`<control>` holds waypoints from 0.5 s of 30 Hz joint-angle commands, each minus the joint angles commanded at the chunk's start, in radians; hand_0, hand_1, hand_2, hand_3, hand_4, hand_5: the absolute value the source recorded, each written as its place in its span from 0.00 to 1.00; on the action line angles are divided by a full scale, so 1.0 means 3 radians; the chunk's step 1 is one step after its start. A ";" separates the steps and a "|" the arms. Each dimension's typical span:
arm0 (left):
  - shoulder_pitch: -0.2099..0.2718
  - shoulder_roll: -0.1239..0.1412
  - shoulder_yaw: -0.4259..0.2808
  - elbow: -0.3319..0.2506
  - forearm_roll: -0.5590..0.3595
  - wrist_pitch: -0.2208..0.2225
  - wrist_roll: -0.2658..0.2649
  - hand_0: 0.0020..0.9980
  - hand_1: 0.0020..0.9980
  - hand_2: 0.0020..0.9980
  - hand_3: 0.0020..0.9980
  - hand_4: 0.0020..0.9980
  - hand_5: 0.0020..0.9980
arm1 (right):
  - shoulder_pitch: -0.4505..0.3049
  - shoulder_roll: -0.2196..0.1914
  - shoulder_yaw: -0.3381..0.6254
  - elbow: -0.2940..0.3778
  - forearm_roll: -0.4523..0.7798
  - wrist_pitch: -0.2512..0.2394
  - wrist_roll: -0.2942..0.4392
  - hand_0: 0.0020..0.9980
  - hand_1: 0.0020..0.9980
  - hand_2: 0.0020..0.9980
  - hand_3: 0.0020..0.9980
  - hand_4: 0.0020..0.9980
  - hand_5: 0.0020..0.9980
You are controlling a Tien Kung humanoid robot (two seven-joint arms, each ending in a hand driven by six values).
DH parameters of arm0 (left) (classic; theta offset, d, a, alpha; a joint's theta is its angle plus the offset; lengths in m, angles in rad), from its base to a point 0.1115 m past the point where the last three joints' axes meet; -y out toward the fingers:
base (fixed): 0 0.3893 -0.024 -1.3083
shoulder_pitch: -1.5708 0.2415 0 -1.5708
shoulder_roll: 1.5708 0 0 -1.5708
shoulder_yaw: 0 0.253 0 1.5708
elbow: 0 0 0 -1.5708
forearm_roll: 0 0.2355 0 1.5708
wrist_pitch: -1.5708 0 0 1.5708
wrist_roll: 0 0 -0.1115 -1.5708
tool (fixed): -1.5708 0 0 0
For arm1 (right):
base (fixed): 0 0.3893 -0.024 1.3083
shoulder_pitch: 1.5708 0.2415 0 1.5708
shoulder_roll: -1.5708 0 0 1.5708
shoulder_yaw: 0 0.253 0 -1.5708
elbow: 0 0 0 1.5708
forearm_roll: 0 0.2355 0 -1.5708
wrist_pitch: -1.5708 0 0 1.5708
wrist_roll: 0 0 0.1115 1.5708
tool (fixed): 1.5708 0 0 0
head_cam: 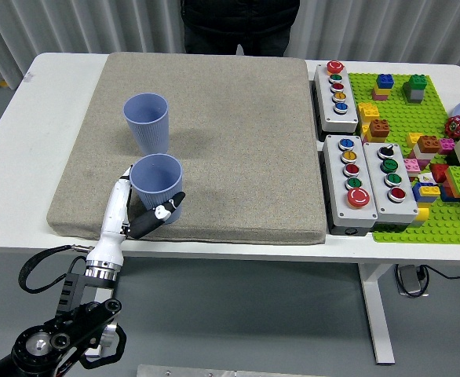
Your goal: Pick cup pour cup place
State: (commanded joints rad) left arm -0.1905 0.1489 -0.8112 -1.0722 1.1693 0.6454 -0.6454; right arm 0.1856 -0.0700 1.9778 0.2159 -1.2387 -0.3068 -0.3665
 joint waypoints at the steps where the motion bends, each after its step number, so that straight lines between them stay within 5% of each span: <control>1: 0.0001 0.0000 -0.0001 -0.0002 0.0014 0.0000 0.0000 0.80 0.81 0.85 0.85 0.94 0.55 | 0.0000 0.0000 0.0000 0.0000 0.0000 0.0000 0.0000 0.67 0.62 0.57 0.58 0.00 0.19; 2: 0.0002 0.0000 -0.0001 -0.0005 0.0033 0.0000 0.0000 0.82 0.84 0.91 0.93 0.94 0.54 | -0.0001 0.0000 -0.0001 0.0000 0.0001 -0.0001 0.0000 0.68 0.62 0.57 0.58 0.00 0.19; 15: 0.0020 -0.0007 -0.0051 0.0011 0.0272 0.0000 0.0201 0.88 0.88 0.99 0.99 0.96 0.56 | -0.0018 0.0001 0.0000 0.0000 -0.0015 0.0002 -0.0001 0.67 0.62 0.57 0.58 0.00 0.19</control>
State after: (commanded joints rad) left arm -0.1843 0.1467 -0.8264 -1.0689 1.2510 0.6454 -0.5852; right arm 0.1803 -0.0697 1.9778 0.2158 -1.2431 -0.3062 -0.3669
